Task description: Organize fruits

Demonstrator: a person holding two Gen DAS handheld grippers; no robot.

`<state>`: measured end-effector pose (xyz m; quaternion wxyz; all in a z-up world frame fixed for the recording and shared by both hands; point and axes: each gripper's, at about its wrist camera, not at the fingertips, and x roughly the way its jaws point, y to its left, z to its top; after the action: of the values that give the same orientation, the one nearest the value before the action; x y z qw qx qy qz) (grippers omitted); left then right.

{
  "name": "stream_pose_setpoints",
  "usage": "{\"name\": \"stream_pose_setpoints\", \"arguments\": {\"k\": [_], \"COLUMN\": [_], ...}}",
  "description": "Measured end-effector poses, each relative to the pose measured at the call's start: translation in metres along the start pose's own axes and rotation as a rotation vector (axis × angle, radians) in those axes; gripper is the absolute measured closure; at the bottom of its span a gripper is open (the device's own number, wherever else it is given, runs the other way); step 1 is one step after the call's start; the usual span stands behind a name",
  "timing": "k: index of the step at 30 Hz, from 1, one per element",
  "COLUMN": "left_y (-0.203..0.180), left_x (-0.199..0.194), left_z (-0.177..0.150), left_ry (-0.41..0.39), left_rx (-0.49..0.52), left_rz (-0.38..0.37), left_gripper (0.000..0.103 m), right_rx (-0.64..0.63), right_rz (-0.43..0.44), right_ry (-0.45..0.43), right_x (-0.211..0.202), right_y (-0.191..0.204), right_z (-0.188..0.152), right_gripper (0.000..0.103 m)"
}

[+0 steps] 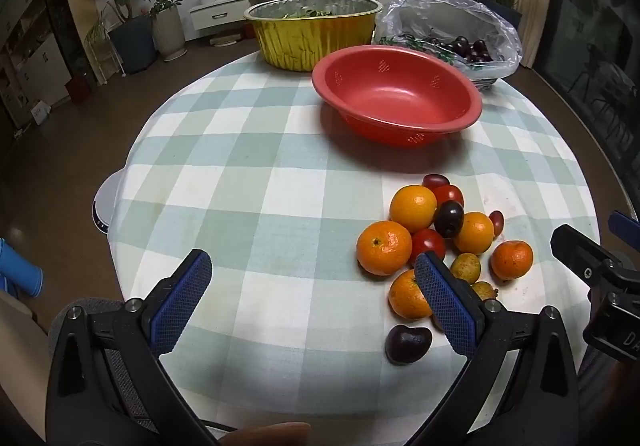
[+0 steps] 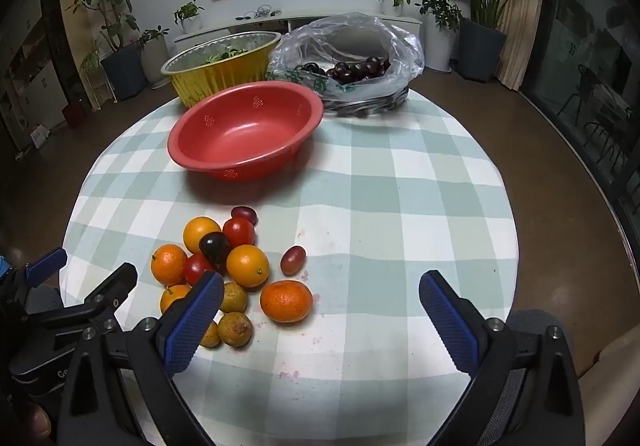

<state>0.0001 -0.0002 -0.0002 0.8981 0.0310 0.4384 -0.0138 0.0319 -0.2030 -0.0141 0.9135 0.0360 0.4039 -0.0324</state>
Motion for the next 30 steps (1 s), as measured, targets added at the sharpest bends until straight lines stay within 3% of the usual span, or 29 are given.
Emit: {"name": "stream_pose_setpoints", "arguments": {"k": [30], "left_y": [0.0018], "left_x": [0.0037], "left_z": [-0.0027], "left_ry": [0.003], "left_rx": [-0.002], "left_rz": [0.01], "left_gripper": [0.0], "right_rx": [-0.01], "right_rz": [-0.003], "right_ry": [0.022], "right_x": [0.0078], "right_y": [0.0045], "right_z": [-0.0046], "right_gripper": [0.003]}}
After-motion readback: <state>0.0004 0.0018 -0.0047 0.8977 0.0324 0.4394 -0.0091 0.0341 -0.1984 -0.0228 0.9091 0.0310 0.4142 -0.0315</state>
